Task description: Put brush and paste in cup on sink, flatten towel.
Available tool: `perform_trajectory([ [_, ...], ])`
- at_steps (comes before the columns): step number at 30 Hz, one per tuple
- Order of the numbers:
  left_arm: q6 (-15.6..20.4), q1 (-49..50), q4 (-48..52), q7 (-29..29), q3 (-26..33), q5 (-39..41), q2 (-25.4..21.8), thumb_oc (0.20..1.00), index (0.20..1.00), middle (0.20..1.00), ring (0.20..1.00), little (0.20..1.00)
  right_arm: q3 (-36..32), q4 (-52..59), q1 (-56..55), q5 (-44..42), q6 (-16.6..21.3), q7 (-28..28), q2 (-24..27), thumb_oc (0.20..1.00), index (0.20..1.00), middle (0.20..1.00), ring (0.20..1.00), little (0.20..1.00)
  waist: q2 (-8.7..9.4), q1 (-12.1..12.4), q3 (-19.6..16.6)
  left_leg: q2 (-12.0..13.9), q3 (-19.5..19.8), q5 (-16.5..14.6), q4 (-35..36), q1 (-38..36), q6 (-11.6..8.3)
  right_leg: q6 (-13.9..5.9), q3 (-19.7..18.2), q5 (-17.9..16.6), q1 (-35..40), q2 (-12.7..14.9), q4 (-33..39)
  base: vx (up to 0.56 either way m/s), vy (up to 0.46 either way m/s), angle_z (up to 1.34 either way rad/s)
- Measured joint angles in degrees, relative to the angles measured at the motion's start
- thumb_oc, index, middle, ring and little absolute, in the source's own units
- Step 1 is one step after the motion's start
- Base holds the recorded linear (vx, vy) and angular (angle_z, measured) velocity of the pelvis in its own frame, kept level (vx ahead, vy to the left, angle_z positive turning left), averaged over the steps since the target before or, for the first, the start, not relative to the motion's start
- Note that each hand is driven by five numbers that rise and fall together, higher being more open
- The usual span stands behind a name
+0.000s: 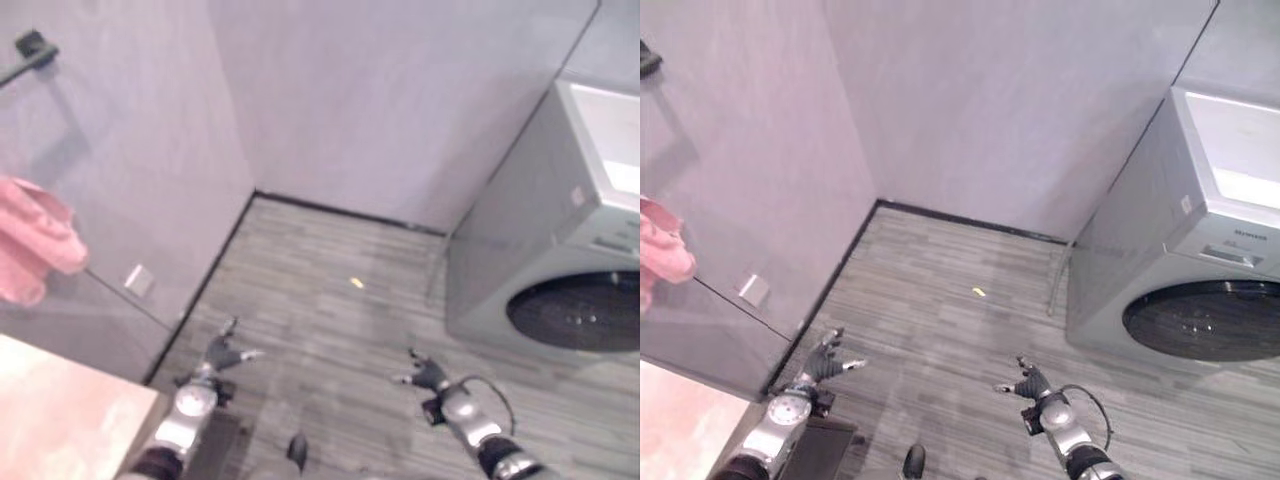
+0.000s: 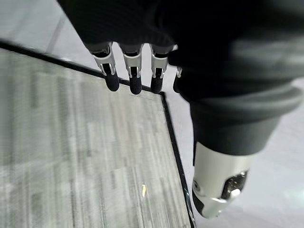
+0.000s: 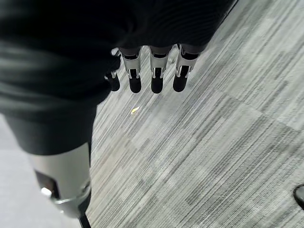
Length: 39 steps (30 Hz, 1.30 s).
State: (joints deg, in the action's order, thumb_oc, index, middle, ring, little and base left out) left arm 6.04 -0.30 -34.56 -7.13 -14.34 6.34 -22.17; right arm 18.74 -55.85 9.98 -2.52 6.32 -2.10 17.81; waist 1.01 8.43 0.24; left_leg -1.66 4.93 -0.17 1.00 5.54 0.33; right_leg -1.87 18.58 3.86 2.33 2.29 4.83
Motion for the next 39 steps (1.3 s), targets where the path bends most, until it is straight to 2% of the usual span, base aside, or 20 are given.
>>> perform_trajectory([
  [5, -0.23, 0.77, 0.00, 0.03, 0.76, 0.00, 0.02, 1.000, 1.000, 1.000, 1.000, 1.000, 0.06, -0.15, 0.05, 0.09, -0.19, 0.02, 0.24, 1.000, 1.000, 1.000, 1.000, 1.000, 0.07, 0.73, -0.13, 0.23, -0.44, 0.08, 1.16, -2.28, 0.05, 0.02, 0.16, -0.05, 1.59, -0.12, 0.06, 0.01, -0.013, -0.05],
  [11, -0.25, 0.97, 0.01, -0.01, 1.16, 0.14, -0.02, 1.000, 1.000, 1.000, 1.000, 1.000, -0.09, -1.61, -1.43, 0.15, -0.39, -0.09, 0.11, 1.000, 1.000, 1.000, 1.000, 1.000, 1.84, 0.69, -0.92, 0.31, -1.00, 1.25, 3.26, -2.75, -0.08, 0.03, 0.05, -0.04, 0.81, -0.03, 0.44, 0.01, -0.014, -0.04],
  [22, -0.30, 0.99, -0.03, -0.03, 1.98, 0.75, -0.11, 1.000, 1.000, 1.000, 1.000, 1.000, -0.57, -1.29, -2.35, 0.19, -0.41, -0.23, 0.28, 1.000, 1.000, 1.000, 1.000, 1.000, 2.07, 0.36, -0.03, 0.62, -1.38, 1.72, 3.89, -2.59, -0.06, 0.07, -0.32, -0.17, 0.11, -0.30, 0.45, 0.04, -0.074, -0.02],
  [29, -0.41, 0.94, 0.06, -0.30, 4.44, 1.77, -1.35, 1.000, 1.000, 1.000, 1.000, 1.000, -2.80, -1.34, -3.21, 0.28, -0.33, -0.27, 0.49, 1.000, 1.000, 1.000, 1.000, 1.000, 4.30, 0.37, 2.43, 1.51, -2.50, 1.42, 3.25, -2.45, -0.70, 0.18, -1.05, -0.06, -0.14, -1.10, 0.45, 0.08, -0.165, -0.08],
  [30, -0.41, 0.92, 0.23, -0.31, 4.52, 1.80, -1.80, 1.000, 1.000, 1.000, 1.000, 1.000, -2.84, -1.34, -3.42, 0.32, -0.34, -0.27, 0.54, 1.000, 1.000, 1.000, 1.000, 1.000, 4.75, 0.39, 2.83, 1.81, -2.65, 0.85, 1.89, -1.73, -1.56, 0.30, -0.91, 0.05, -0.19, -1.39, 0.45, -0.04, -0.217, -0.02],
  [31, -0.50, 0.77, 0.21, -0.31, 4.53, 1.82, -2.80, 1.000, 1.000, 1.000, 1.000, 1.000, -2.85, -1.26, -3.42, 0.36, -0.25, -0.35, 0.48, 1.000, 1.000, 1.000, 1.000, 1.000, 6.18, 0.47, 4.05, 1.76, -2.46, 0.12, -2.93, 0.89, -2.73, 0.63, -0.56, -0.05, -0.47, -1.71, 0.39, -0.04, -0.214, 0.11],
  [32, -0.51, -0.63, 0.16, -0.38, 4.51, 1.86, -3.00, 1.000, 1.000, 1.000, 1.000, 1.000, -2.80, -1.06, -3.21, 0.49, -0.17, -0.61, 0.81, 1.000, 1.000, 1.000, 1.000, 1.000, 7.04, 0.74, 5.36, 1.54, -2.42, -1.23, -11.41, 6.02, -4.26, 1.34, 1.26, 0.44, -1.85, -1.88, -1.13, 0.00, -0.159, 0.19],
  [33, -0.49, -2.65, 0.39, -0.39, 4.55, 2.20, -3.28, 1.000, 1.000, 1.000, 1.000, 1.000, -2.77, -0.54, -2.64, 0.71, -0.22, -0.74, 1.19, 1.000, 1.000, 1.000, 1.000, 1.000, 7.95, 0.95, 7.24, 1.14, -2.58, -1.57, -19.39, 10.90, -4.26, 2.62, 2.79, 0.73, -3.05, -1.11, -1.85, 0.10, -0.020, 0.12],
  [34, -0.54, -2.88, 0.38, -0.40, 4.64, 2.46, -3.49, 1.000, 1.000, 1.000, 1.000, 1.000, -2.66, 0.29, -2.13, 1.46, -0.30, -0.79, 1.52, 1.000, 1.000, 1.000, 1.000, 1.000, 8.06, 1.41, 8.52, 1.45, -2.73, -1.53, -25.01, 13.72, -4.22, 4.70, 2.91, 0.31, -2.46, -1.41, -1.52, 0.20, 0.053, 0.01],
  [35, -1.34, -2.72, -0.06, -0.30, 4.26, 2.72, -3.34, 1.000, 1.000, 1.000, 1.000, 1.000, -2.69, 1.54, -1.68, 2.33, -0.20, -0.86, 2.17, 1.000, 1.000, 1.000, 1.000, 1.000, 6.96, 1.48, 9.49, 1.94, -3.58, -2.99, -32.46, 18.16, -4.26, 4.94, 3.29, 0.46, -1.83, -2.82, -0.86, 0.17, 0.083, 0.07],
  [36, -1.46, -2.92, -0.05, -0.29, 4.27, 2.72, -2.94, 1.000, 1.000, 1.000, 1.000, 1.000, -2.62, 1.49, -1.56, 2.54, -0.36, -0.98, 2.43, 1.000, 1.000, 1.000, 1.000, 1.000, 6.47, 1.27, 9.79, 1.55, -4.13, -4.12, -33.50, 19.67, -3.99, 4.62, 4.05, 0.54, -1.61, -3.22, -0.36, 0.17, 0.126, 0.25],
  [37, -1.45, -3.18, -0.03, -0.28, 4.27, 2.72, -2.67, 1.000, 1.000, 1.000, 1.000, 1.000, -2.51, 1.47, -1.55, 2.55, -0.48, -1.02, 2.59, 1.000, 1.000, 1.000, 1.000, 1.000, 6.42, 1.27, 10.05, 0.35, -5.01, -4.66, -31.36, 20.42, -3.88, 4.46, 4.54, 0.73, -1.78, -3.26, -0.09, 0.24, 0.133, 0.27],
  [38, -1.45, -3.10, 0.00, -0.36, 4.54, 2.72, -2.49, 1.000, 1.000, 1.000, 1.000, 1.000, -2.52, 1.67, -1.15, 2.56, -0.57, -1.01, 2.72, 1.000, 1.000, 1.000, 1.000, 1.000, 6.24, 1.53, 10.52, -1.53, -6.31, -4.29, -25.67, 20.46, -3.62, 4.59, 4.40, 0.91, -2.31, -3.36, -0.12, 0.24, 0.135, 0.14],
  [39, -1.44, -2.55, -0.09, -0.35, 5.38, 2.69, -2.29, 1.000, 1.000, 1.000, 1.000, 1.000, -2.16, 2.55, -0.92, 2.56, -0.73, -1.04, 2.70, 1.000, 1.000, 1.000, 1.000, 1.000, 6.21, 1.74, 10.47, -2.17, -7.97, -3.84, -19.69, 19.82, -2.93, 4.78, 4.64, 1.08, -2.48, -3.31, 0.55, 0.37, 0.141, -0.01],
])
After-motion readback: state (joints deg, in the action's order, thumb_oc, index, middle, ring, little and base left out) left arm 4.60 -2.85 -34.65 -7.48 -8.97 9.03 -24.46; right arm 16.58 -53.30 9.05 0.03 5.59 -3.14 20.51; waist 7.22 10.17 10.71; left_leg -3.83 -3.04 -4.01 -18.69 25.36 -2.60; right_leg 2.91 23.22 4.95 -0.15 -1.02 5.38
